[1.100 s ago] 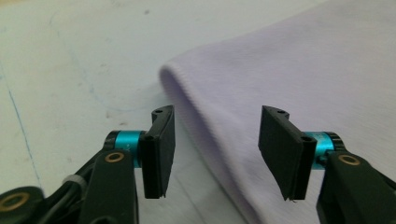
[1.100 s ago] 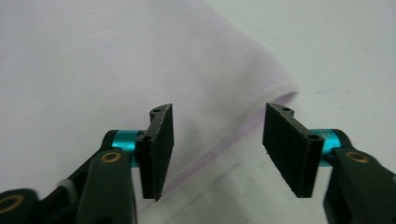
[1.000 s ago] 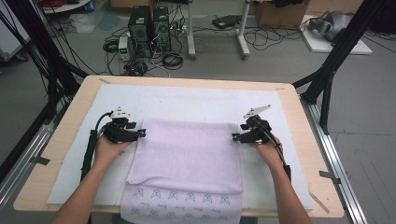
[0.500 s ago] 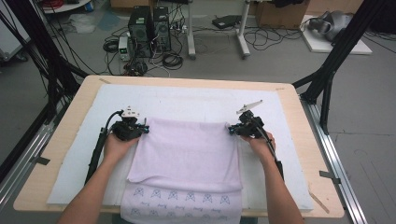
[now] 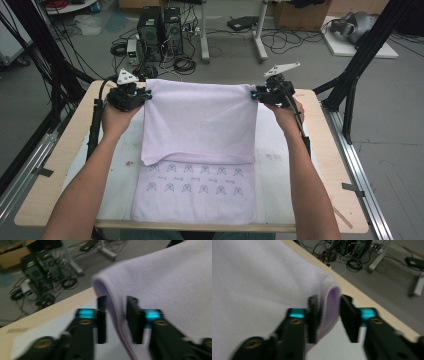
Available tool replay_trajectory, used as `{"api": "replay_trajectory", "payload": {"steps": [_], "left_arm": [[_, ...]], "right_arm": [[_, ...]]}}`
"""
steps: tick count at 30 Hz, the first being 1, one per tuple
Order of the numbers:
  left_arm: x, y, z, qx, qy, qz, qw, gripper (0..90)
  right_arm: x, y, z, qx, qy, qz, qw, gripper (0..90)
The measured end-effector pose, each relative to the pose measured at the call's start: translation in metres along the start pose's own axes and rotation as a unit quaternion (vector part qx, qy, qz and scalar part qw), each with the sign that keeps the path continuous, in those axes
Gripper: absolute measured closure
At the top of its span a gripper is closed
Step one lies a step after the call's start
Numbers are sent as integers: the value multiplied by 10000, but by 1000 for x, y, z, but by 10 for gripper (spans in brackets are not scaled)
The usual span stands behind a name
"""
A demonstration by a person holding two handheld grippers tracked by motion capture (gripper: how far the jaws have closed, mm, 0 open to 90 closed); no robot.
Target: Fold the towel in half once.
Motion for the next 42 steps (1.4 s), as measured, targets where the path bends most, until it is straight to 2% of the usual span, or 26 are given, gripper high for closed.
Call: {"api": "replay_trajectory", "payload": {"steps": [1,3,5,7,8,10,12,13,14,15,16,17,20,22,24,25,27,29,32,37,38,39,40,42], "left_arm": [[-4,-2,5,-122,76,-29,9999,587],[-7,-3,19,-250,140,14,9996,516],[-8,-1,34,-289,131,72,9995,504],[-7,1,47,-397,145,186,9989,493],[-6,2,53,-431,154,249,9986,483],[-2,7,62,-419,131,372,9983,476],[4,12,69,-413,110,516,9978,469],[7,15,73,-413,77,563,9975,469],[10,18,76,-415,65,647,9970,466],[13,20,79,-484,16,707,9963,463],[16,23,82,-458,17,738,9962,454],[19,26,85,-422,79,856,9954,447],[31,35,98,-472,169,1186,9917,435],[39,40,108,-476,107,1272,9907,438],[45,43,115,-586,53,1385,9886,439],[48,45,118,-563,-29,1404,9885,439],[56,48,122,-555,-66,1554,9863,490],[62,49,127,-648,-246,1685,9833,560],[70,52,133,-639,-270,1922,9789,626],[76,59,146,-787,-337,2233,9710,620],[77,62,149,-820,-279,2320,9689,620],[77,64,153,-835,-277,2368,9676,617],[76,66,156,-850,-271,2364,9676,617],[74,72,162,-909,-259,2420,9657,615]], "right_arm": [[1,-2,2,-13,-45,26,10000,536],[0,-9,11,-182,-228,-84,9995,494],[-5,-17,25,-439,-225,-222,9985,481],[-12,-22,36,-479,-167,-321,9982,471],[-15,-24,41,-533,-256,-407,9974,457],[-22,-26,49,-647,-223,-524,9963,443],[-29,-28,55,-858,-383,-789,9924,418],[-34,-27,57,-951,-380,-843,9912,418],[-39,-26,58,-945,-324,-867,9912,429],[-44,-24,58,-791,-181,-860,9930,445],[-51,-21,60,-714,-129,-881,9935,444],[-57,-20,63,-651,-145,-957,9932,444],[-74,-15,76,-651,17,-1061,9922,456],[-82,-11,86,-620,25,-1154,9914,467],[-88,-9,95,-570,-11,-1254,9905,498],[-90,-8,100,-583,0,-1262,9903,498],[-95,-9,109,-637,-54,-1310,9893,508],[-99,-12,117,-769,-42,-1315,9883,517],[-105,-16,128,-923,-93,-1477,9847,529],[-114,-19,140,-1011,-224,-1757,9790,518],[-115,-19,142,-1086,-208,-1798,9775,518],[-117,-19,143,-1129,-223,-1840,9762,518],[-119,-17,143,-1170,-227,-1906,9744,531],[-127,-13,143,-1185,-145,-2122,9699,559]]}}
Point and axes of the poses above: each handheld gripper's, and its own axes: y roughly backward along the jaws, z roughly out of its underside, x roughly to its right, the point moved 6 cm from there along -y, roughly forward along the jaws, and after that the axes turned 10 degrees about -z, right-handed, at the moved point
